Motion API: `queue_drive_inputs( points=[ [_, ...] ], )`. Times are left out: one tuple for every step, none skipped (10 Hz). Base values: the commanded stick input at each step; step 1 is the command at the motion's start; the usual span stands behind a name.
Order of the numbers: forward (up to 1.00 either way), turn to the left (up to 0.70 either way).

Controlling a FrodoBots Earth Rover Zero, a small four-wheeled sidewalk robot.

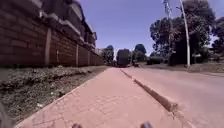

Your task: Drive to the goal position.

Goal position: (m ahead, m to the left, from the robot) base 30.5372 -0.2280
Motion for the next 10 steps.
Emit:
queue_drive_inputs(
  points=[
    [0.85, 0.0],
    [0.85, 0.0],
    [0.85, 0.0],
    [0.85, 0.0],
    [0.85, 0.0],
    [0.85, 0.0],
    [0.85, 0.0],
    [0.85, 0.0],
    [0.85, 0.0],
    [0.85, 0.0]
  ],
)
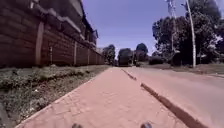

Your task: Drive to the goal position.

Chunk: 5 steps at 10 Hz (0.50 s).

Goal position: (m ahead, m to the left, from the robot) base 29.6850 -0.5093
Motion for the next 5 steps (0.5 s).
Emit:
queue_drive_inputs(
  points=[
    [0.85, 0.0],
    [0.85, 0.0],
    [0.85, 0.0],
    [0.85, 0.0],
    [0.85, 0.0]
  ],
)
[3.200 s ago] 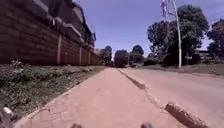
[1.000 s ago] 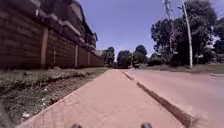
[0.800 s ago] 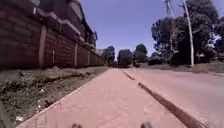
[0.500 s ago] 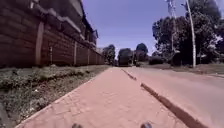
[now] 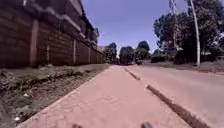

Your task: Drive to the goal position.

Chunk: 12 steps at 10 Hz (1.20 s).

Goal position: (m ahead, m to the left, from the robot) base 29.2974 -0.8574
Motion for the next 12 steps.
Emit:
queue_drive_inputs(
  points=[
    [0.85, 0.0],
    [0.85, 0.0],
    [0.85, 0.0],
    [0.85, 0.0],
    [0.85, 0.0],
    [0.85, 0.0],
    [0.85, 0.0],
    [0.85, 0.0],
    [0.85, 0.0],
    [0.85, 0.0],
    [0.85, 0.0],
    [0.85, 0.0]
  ],
)
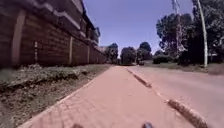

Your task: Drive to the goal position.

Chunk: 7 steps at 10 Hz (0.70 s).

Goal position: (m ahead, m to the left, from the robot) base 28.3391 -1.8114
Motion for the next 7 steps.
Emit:
queue_drive_inputs(
  points=[
    [0.85, 0.0],
    [0.85, 0.0],
    [0.85, 0.0],
    [0.85, 0.0],
    [0.85, 0.0],
    [0.85, 0.0],
    [0.85, 0.0]
  ],
)
